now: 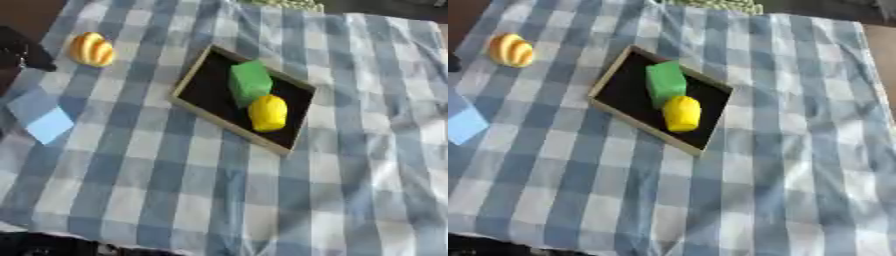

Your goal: Pick up objects on the table and place them in the box.

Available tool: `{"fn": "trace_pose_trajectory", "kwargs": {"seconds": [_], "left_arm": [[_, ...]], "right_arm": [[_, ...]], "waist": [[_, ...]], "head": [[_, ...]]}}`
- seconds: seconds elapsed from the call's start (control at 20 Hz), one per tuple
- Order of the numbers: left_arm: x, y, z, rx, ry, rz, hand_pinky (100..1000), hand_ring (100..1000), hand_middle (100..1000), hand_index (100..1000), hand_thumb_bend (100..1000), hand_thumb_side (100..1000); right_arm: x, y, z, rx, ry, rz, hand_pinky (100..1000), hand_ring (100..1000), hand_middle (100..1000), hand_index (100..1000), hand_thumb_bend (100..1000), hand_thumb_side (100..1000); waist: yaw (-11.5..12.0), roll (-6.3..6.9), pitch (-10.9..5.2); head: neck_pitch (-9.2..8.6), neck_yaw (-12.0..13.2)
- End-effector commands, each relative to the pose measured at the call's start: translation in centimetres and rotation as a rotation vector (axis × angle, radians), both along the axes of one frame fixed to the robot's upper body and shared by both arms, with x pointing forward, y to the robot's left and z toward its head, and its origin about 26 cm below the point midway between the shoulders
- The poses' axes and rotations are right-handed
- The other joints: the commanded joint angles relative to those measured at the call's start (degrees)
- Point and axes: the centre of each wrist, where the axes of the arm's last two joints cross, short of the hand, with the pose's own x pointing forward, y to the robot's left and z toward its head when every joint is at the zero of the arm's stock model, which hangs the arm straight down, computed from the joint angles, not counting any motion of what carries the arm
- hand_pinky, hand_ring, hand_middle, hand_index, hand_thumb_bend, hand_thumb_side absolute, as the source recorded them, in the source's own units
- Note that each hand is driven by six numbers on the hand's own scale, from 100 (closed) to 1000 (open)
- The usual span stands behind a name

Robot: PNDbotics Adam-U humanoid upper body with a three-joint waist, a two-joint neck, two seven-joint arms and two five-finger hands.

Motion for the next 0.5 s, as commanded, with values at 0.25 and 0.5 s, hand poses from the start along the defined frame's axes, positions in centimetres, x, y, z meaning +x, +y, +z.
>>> {"fn": "trace_pose_trajectory", "kwargs": {"seconds": [0.25,0.5], "left_arm": [[0.62,1.06,0.65,-0.003,-0.001,0.033,955,916,837,932,791,100],[0.99,1.06,0.1,-0.044,-0.023,-0.004,931,896,823,927,795,100]], "right_arm": [[0.04,-0.72,0.21,0.008,-0.009,-0.03,894,815,735,857,100,100],[0.14,-0.88,-0.18,0.022,0.001,-0.033,894,813,734,855,100,100]], "waist": [[0.2,1.14,-2.18],[0.1,0.95,-2.35]], "head": [[-0.87,0.9],[-1.13,0.9]]}}
